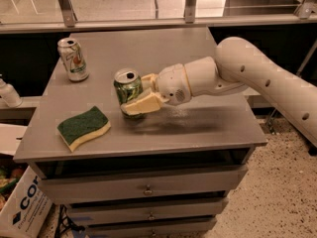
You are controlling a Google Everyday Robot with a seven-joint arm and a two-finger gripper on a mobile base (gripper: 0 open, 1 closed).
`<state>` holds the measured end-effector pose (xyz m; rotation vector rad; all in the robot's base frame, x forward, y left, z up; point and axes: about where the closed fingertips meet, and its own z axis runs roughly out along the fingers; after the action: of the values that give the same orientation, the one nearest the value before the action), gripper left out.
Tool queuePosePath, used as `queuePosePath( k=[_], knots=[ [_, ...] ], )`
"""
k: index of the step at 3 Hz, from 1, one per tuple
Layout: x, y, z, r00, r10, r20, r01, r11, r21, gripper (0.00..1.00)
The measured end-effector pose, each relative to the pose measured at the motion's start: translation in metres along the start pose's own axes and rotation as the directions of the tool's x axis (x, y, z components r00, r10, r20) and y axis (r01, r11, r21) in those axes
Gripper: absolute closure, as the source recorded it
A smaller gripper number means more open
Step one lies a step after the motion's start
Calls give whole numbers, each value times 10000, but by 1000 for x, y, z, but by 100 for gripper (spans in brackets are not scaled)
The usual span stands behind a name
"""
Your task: Move green can near sponge
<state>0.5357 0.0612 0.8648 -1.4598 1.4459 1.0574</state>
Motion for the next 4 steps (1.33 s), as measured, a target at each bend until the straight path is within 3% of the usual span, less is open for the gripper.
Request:
queuePosePath(
  k=[2, 3, 4],
  knots=[
    [15, 17, 24, 9999, 123, 44, -119, 9963, -846, 100],
    [13, 17, 23, 9999, 124, 44, -119, 9963, -849, 100],
    [13, 17, 23, 9999, 124, 44, -119, 9963, -849, 82]
  ],
)
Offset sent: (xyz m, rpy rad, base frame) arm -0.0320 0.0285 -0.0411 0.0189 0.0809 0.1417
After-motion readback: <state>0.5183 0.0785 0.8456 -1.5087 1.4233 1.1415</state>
